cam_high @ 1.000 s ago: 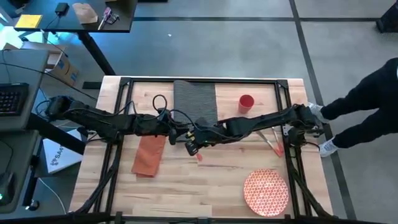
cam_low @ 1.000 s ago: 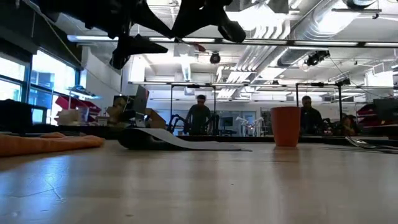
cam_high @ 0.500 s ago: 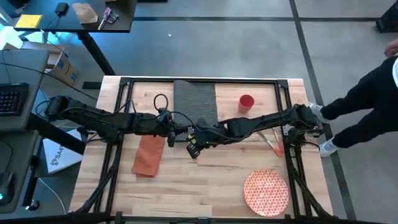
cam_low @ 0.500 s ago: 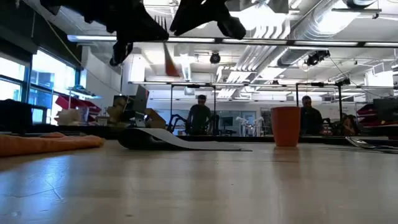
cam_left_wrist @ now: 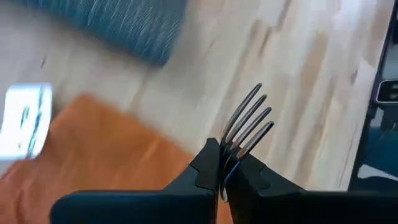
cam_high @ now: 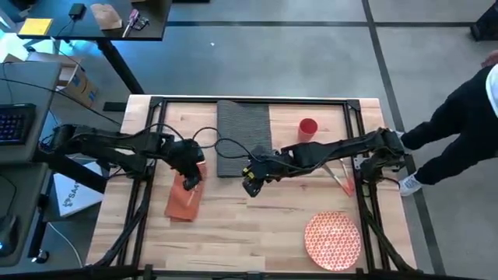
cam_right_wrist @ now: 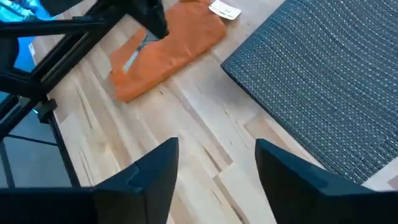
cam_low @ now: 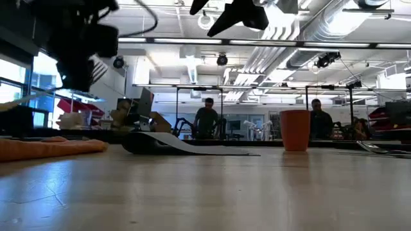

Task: Set table place
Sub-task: Put the orange fork on the orange napkin

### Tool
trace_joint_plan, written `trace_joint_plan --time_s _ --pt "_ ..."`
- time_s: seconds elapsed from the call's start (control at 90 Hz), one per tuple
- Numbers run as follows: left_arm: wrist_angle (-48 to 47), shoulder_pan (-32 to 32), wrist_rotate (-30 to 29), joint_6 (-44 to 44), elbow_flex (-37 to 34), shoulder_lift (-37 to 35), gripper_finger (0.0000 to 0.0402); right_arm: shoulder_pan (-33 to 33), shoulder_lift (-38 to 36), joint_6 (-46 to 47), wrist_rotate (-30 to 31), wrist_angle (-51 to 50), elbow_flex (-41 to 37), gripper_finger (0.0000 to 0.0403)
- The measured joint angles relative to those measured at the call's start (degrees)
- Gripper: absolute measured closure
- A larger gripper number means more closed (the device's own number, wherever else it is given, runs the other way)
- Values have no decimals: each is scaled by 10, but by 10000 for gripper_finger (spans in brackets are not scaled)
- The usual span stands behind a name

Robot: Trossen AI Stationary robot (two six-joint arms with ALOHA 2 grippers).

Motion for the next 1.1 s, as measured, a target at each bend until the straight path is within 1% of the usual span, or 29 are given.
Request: trace_joint_plan --time_s 0.156,0.278,0.378,0.456,0.556,0.633,0.711,0.811,0.878,0.933,1.011,1.1 --pt "42 57 30 12 -84 -53 401 21 0 10 0 -3 0 197" --pt "97 75 31 3 -143 -70 401 38 0 27 1 -7 0 197" --pt "156 79 21 -4 -185 -70 401 45 0 41 4 -10 0 197" --pt "183 78 -12 -28 -208 -67 400 52 0 53 4 -10 0 197" --pt "186 79 -67 -59 -217 -67 397 56 0 64 4 -11 0 197" --pt "186 78 -82 -58 -220 -69 385 59 0 65 4 -12 0 197" --pt "186 77 -78 -53 -220 -70 361 59 0 66 4 -12 0 197" --pt "178 77 -68 -61 -220 -74 320 59 0 66 4 -12 0 197" --pt "177 77 -51 -72 -220 -78 293 59 0 66 4 -12 0 197" --pt "175 77 -25 -85 -220 -84 274 59 0 66 4 -12 0 197" --pt "163 77 -3 -104 -217 -93 260 59 0 65 4 -13 0 197" --pt "117 76 -8 -113 -194 -103 256 59 0 64 4 -13 0 197"
